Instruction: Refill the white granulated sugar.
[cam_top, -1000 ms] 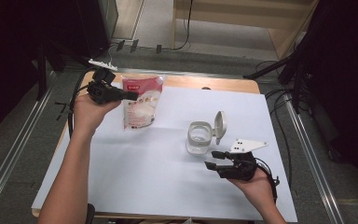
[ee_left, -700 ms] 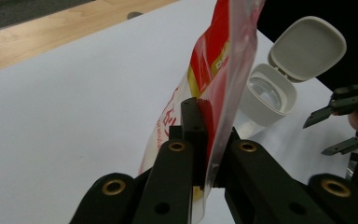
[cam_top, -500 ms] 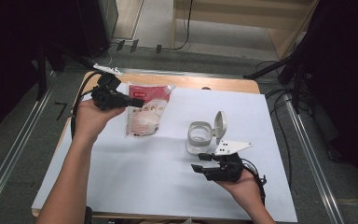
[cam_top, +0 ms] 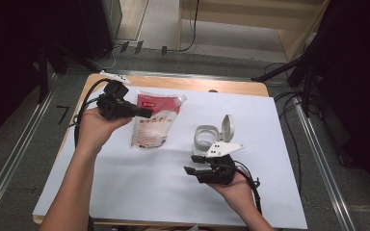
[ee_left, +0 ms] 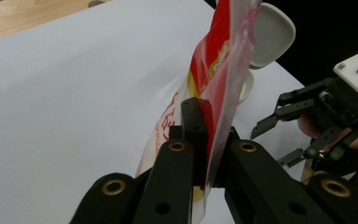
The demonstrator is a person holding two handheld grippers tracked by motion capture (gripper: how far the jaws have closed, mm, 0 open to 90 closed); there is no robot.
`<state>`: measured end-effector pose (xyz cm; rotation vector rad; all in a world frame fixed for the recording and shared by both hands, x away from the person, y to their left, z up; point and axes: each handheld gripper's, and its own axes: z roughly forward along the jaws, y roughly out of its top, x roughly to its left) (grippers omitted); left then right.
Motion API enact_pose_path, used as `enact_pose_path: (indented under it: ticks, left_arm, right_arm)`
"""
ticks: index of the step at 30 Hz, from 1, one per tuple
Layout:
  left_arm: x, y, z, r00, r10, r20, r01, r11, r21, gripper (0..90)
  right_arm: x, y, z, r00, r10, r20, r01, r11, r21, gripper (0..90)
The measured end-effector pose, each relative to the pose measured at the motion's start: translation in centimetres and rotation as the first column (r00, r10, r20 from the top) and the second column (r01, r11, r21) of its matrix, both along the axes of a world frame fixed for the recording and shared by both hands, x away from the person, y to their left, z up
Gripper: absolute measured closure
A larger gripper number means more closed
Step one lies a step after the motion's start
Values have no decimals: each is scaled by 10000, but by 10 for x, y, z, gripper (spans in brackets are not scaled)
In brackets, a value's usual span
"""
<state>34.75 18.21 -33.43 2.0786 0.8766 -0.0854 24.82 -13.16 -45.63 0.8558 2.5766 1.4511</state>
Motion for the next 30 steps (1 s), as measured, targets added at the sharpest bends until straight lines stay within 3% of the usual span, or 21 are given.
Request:
enact_pose_path:
  ticks: [3, 11, 19, 30]
  left_arm:
    - [-1, 1, 2, 10000, -30, 16, 30, 10000, -43, 900]
    - [-7, -3, 12, 10000, -5, 21, 5, 10000, 38, 900]
    - [-10, -5, 14, 9999, -160, -24, 160, 9999, -36, 900]
    - [-14, -11, 17, 9994, -353, -44, 353, 9994, 6, 900]
  right_arm:
    - [3, 11, 0, 9997, 103, 205, -99, 9998, -175, 521]
    - [14, 37, -6, 9999, 89, -107, -90, 9999, -135, 546]
    - [22, 60, -15, 9999, -83, -136, 81, 9998, -175, 537]
    - [30, 74, -27, 9985, -494, -246, 497, 9987, 93, 534]
